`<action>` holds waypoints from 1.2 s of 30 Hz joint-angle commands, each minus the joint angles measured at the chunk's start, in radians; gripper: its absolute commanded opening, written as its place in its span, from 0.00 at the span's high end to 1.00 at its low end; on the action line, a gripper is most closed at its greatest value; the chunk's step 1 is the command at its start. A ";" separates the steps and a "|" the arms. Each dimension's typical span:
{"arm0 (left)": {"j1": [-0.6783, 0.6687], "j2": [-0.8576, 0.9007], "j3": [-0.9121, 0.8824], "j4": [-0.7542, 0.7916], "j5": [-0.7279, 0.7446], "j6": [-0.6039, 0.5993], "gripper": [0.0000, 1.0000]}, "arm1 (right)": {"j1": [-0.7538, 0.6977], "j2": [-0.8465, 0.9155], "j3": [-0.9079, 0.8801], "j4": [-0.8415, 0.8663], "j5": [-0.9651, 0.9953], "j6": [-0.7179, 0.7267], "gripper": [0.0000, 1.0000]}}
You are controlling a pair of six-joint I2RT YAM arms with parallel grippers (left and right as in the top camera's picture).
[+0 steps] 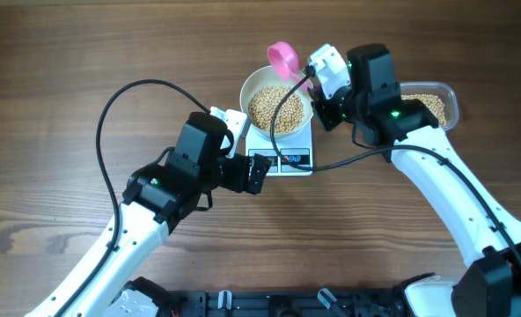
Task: Scoop item into bowl and weigh 150g on scale
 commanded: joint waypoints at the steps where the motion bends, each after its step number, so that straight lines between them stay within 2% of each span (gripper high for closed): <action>1: -0.004 0.001 -0.001 0.003 -0.010 0.019 0.00 | -0.056 -0.081 0.022 0.068 -0.050 0.214 0.96; 3: -0.004 0.001 -0.001 0.003 -0.010 0.019 0.00 | -0.105 -0.111 0.022 0.093 -0.050 0.279 0.96; 7: -0.004 0.001 -0.001 0.003 -0.010 0.019 0.00 | -0.309 -0.180 0.022 0.076 -0.054 0.282 0.95; 11: -0.004 0.001 -0.001 0.003 -0.010 0.019 0.00 | -0.511 -0.190 0.022 -0.061 -0.057 0.278 0.96; 16: -0.004 0.001 -0.001 0.003 -0.010 0.019 0.00 | -0.649 -0.189 0.022 -0.220 -0.054 0.156 0.96; 24: -0.004 0.001 -0.001 0.003 -0.010 0.019 0.00 | -0.665 -0.158 -0.025 -0.276 0.081 -0.137 0.96; 29: -0.004 0.001 -0.001 0.003 -0.010 0.019 0.00 | -0.660 -0.090 -0.026 -0.288 0.121 -0.163 0.96; 33: -0.004 0.001 -0.001 0.003 -0.010 0.019 0.00 | -0.612 -0.027 -0.026 -0.378 0.150 -0.217 0.96; 36: -0.004 0.001 -0.001 0.003 -0.010 0.019 0.00 | -0.582 0.008 -0.026 -0.379 0.205 -0.216 0.96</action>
